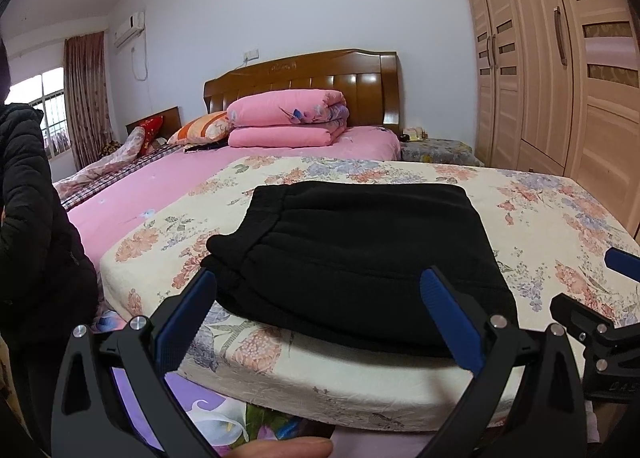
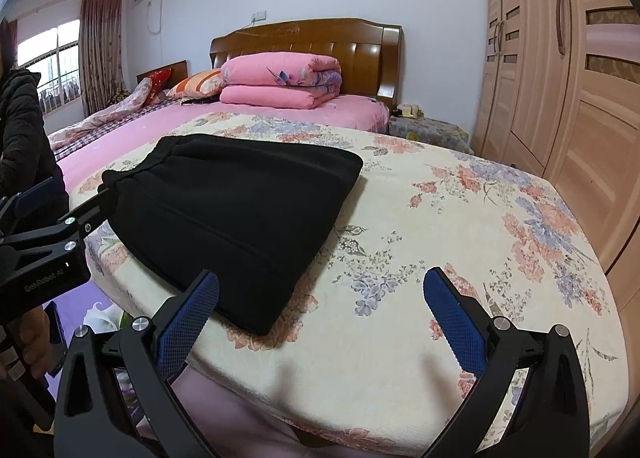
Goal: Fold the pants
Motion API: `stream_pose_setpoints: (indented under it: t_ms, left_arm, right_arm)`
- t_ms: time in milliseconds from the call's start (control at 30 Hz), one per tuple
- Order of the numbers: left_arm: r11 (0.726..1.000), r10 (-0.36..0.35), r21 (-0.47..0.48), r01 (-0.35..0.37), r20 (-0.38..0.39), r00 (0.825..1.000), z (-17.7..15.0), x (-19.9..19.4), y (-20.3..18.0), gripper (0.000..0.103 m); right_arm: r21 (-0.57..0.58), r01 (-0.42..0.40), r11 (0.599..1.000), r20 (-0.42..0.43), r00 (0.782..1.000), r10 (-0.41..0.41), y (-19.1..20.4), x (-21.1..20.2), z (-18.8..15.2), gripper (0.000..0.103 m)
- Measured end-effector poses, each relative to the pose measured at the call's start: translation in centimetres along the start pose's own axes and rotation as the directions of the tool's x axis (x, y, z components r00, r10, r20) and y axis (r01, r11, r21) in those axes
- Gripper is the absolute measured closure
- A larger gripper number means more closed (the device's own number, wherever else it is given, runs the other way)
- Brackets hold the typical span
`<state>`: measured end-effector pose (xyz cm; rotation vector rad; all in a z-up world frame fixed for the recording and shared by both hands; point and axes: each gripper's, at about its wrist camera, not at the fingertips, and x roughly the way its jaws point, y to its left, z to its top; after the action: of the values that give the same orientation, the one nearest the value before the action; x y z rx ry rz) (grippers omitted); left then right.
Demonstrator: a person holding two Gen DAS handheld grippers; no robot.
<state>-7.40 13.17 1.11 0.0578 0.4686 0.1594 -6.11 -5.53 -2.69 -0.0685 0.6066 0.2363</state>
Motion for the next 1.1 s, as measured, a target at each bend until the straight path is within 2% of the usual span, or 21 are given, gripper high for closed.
stream_pose_setpoints:
  t_ms: [1100]
  left_arm:
    - [1.000, -0.003, 0.018, 0.003, -0.024, 1.000, -0.71, 0.30, -0.38, 0.001]
  right_arm:
    - [-0.004, 0.006, 1.000, 0.025, 1.000, -0.006, -0.19, -0.64, 0.12, 0.004]
